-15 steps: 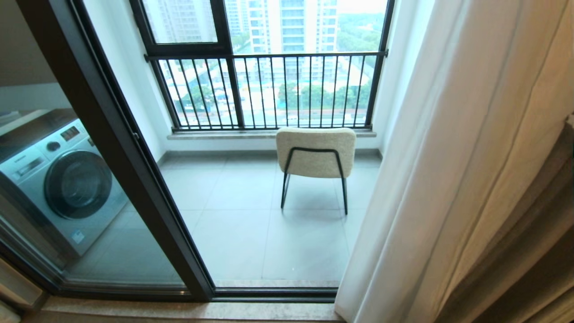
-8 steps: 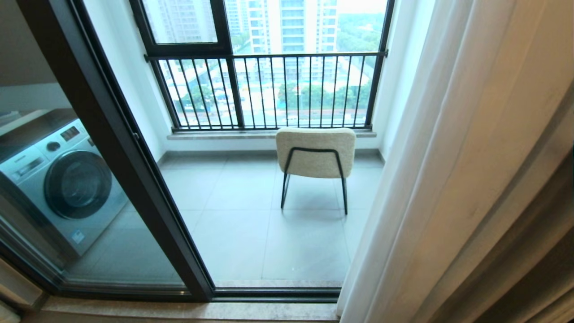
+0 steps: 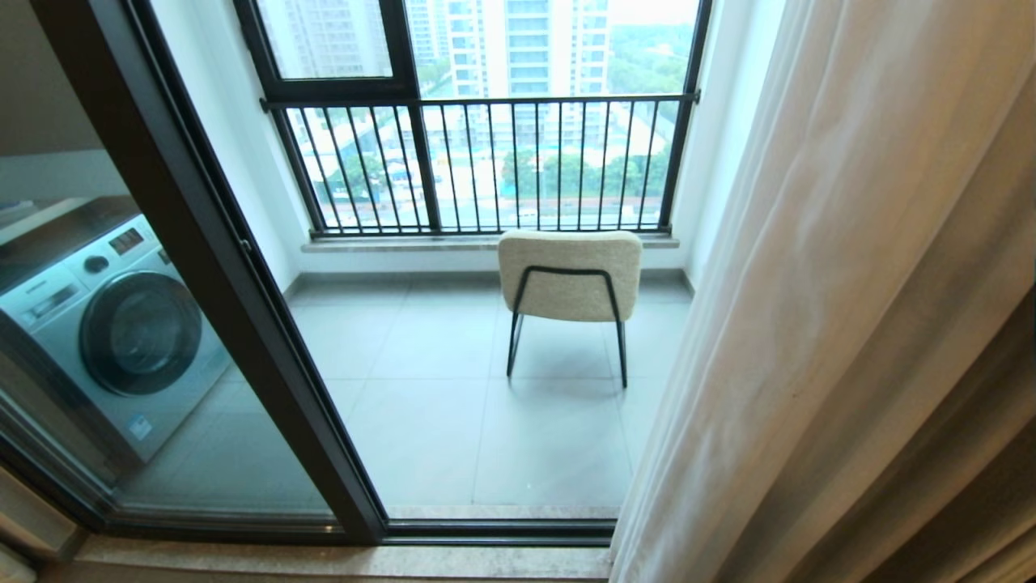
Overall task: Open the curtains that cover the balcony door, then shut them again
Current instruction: Pull the inner curtains open on both sides, then close the inner curtains on both sides
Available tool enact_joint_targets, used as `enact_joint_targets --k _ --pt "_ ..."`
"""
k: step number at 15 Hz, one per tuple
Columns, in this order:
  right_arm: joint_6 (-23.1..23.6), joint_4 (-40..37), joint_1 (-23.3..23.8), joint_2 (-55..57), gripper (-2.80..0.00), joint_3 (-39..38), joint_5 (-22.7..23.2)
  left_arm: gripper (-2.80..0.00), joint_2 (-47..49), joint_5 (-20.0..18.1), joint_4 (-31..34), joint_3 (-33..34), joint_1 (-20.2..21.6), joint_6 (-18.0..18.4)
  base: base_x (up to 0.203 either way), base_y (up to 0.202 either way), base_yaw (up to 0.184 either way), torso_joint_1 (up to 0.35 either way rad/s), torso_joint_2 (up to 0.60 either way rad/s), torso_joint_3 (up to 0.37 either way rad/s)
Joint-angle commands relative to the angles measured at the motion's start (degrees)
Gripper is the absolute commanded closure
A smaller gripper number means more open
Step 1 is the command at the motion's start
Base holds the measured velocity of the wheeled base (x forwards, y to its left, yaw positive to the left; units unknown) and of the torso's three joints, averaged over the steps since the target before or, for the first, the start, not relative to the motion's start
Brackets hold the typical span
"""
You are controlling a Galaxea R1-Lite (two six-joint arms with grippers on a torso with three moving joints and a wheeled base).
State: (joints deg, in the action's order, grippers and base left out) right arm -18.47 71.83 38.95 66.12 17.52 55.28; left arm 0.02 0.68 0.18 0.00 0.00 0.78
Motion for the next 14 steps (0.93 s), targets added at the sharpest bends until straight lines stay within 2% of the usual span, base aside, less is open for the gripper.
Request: enact_joint_targets --k 1,2,3,8,11,14 --pt "-0.1 -0.2 -0.3 -5.3 -2.8 -1.5 0.3 0.0 0.1 0.0 0.0 0.0 0.0 0.0 0.0 0.0 0.0 0.0 0.0 0.0" --pt "-0.1 -0.7 -0.4 -7.6 -2.8 -2.7 0.3 0.0 0.0 0.0 0.0 0.0 0.0 0.0 0.0 0.0 0.0 0.0 0.0 0.0" --pt "-0.1 -1.0 -0.5 -9.8 0.0 -4.1 0.3 0.0 0.1 0.0 0.0 0.0 0.0 0.0 0.0 0.0 0.0 0.0 0.0 0.0" --pt "0.0 -3.7 -1.4 -19.6 0.0 -9.2 -0.3 0.0 0.1 0.0 0.0 0.0 0.0 0.0 0.0 0.0 0.0 0.0 0.0 0.0" --pt "0.8 -5.2 -6.8 -23.4 0.0 -12.7 -1.3 0.0 0.0 0.0 0.0 0.0 0.0 0.0 0.0 0.0 0.0 0.0 0.0 0.0" --pt "7.2 -12.9 -11.6 -27.6 0.0 -16.4 -2.0 0.0 0.0 0.0 0.0 0.0 0.0 0.0 0.0 0.0 0.0 0.0 0.0 0.0"
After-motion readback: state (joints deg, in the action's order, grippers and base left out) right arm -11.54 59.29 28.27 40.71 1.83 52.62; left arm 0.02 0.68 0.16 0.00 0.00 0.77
